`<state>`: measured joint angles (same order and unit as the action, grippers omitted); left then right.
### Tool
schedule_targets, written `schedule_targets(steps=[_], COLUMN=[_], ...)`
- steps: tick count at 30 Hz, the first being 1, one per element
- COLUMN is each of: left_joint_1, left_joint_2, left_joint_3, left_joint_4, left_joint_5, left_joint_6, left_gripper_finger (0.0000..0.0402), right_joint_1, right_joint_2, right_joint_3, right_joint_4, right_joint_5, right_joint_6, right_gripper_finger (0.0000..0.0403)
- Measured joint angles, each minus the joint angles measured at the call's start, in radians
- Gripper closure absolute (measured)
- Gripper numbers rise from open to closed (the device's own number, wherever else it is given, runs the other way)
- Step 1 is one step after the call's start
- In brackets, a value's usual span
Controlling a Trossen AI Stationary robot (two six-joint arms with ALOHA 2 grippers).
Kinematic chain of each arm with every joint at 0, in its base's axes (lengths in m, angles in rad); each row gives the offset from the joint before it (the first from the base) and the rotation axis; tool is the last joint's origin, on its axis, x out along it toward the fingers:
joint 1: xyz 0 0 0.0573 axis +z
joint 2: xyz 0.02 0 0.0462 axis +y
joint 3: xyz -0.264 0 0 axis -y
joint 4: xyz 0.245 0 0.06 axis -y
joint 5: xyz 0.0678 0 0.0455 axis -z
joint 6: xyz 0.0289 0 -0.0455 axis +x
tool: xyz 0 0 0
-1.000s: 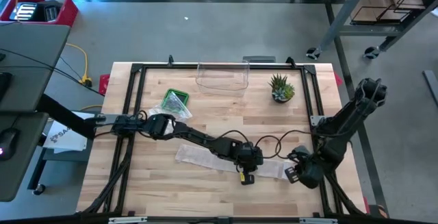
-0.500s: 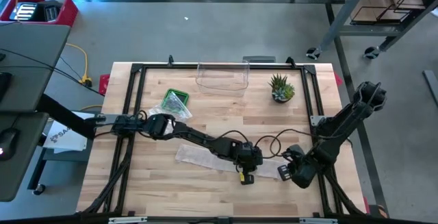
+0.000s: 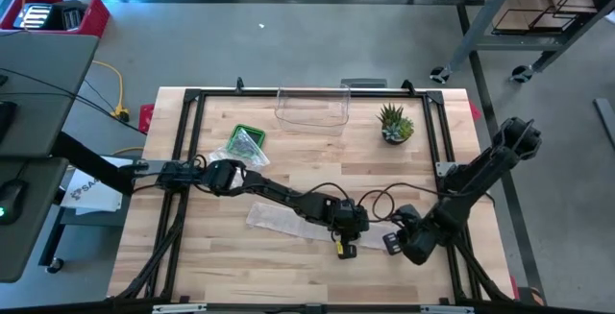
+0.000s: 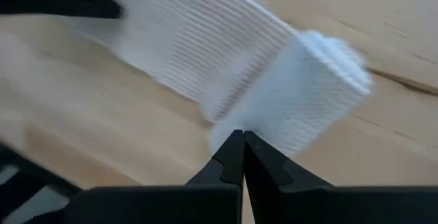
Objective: Roll bandage
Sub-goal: Roll the bandage
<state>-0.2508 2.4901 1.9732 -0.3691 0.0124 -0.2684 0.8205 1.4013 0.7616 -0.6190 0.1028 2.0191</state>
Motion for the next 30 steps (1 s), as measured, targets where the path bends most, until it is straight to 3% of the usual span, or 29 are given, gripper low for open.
schedule_targets(steps=[4,11,20,30], left_joint_1=[0.0,0.0,0.006,0.006], left_joint_2=[0.0,0.0,0.0,0.001], left_joint_3=[0.0,0.0,0.0,-0.001], left_joint_4=[0.0,0.0,0.0,0.017], left_joint_5=[0.0,0.003,0.003,0.003], left_joint_6=[0.0,-0.001,-0.01,-0.044], left_gripper_finger=[0.0401,0.0401,0.0401,0.0401], right_joint_1=[-0.029,-0.009,-0.006,-0.007], right_joint_2=[-0.001,-0.062,-0.105,-0.105], right_joint_3=[0.003,0.068,0.075,0.075], right_joint_4=[0.062,-0.034,-0.161,-0.147], right_joint_5=[0.018,0.159,0.054,0.045], right_joint_6=[-0.068,-0.09,-0.09,-0.088], right_gripper_finger=[0.0403,0.0403,0.0403,0.0403])
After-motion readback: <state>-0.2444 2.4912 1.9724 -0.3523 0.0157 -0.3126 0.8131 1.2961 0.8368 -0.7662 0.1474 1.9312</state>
